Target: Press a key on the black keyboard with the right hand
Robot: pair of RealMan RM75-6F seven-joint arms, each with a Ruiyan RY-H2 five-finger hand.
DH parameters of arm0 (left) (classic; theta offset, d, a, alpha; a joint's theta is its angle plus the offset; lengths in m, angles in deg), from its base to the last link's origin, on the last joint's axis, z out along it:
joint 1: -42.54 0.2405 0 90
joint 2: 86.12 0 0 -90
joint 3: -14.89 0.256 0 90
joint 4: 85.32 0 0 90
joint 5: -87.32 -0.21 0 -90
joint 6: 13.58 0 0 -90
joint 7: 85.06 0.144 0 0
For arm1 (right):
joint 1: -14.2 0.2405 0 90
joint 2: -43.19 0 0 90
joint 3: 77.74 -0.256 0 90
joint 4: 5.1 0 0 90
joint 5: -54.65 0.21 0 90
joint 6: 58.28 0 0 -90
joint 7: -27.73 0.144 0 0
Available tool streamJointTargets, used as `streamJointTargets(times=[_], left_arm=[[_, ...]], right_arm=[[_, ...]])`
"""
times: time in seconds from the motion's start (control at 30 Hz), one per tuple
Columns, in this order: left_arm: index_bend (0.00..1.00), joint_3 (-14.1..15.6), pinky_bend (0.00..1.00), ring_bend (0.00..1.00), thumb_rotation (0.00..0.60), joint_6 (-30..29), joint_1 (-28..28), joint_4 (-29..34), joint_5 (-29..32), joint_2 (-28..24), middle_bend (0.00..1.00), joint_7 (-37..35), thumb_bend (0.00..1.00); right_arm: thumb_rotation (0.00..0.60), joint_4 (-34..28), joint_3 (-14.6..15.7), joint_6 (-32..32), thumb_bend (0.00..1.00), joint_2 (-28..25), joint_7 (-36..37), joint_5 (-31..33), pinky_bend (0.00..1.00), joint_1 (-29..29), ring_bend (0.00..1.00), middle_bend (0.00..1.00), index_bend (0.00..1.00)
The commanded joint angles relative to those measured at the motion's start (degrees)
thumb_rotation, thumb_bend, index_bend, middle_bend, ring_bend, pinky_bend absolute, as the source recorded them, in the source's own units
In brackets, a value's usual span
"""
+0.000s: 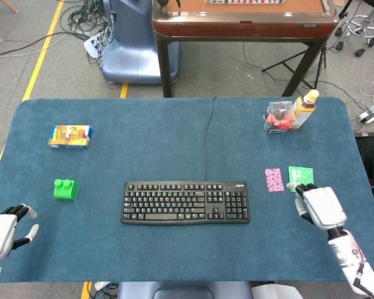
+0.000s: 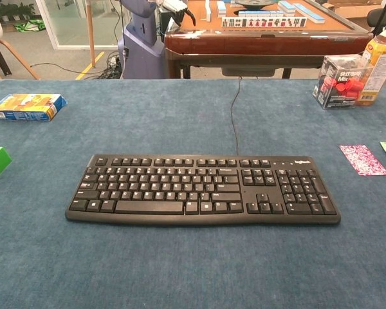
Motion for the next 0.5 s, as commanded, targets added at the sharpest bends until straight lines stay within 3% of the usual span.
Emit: streamJointTargets(times=[0.03,0.3,0.5], left_arm=[[0.50,-0.1,0.66,0.46,0.600,0.3,0.0,0.2,0.6,-0.1,0.45,0.4,0.30],[0.50,0.0,0.66,0.46,0.600,0.7,0.4,1.3,1.9,-0.5,0.45,2.7,0.30],[0.50,0.2,0.66,0.46,0.600,1.0,0.7,2.2,2.7,-0.8,0.45,4.0,0.30]], right_arm=[[0.600,-0.9,-1.7,2.9,0.68,1.2,-3.2,-1.4,0.85,3.7,0.57,0.57,0.32],[0.600,-3.4,-3.6,8.3,0.73,3.2,-8.1,-1.9,0.94,10.0,0.63,0.61,0.32],[0.600,-6.2,-4.7,12.1,0.77,4.8,-13.6,-1.1,1.00,14.0,0.75,0.62,0.32]])
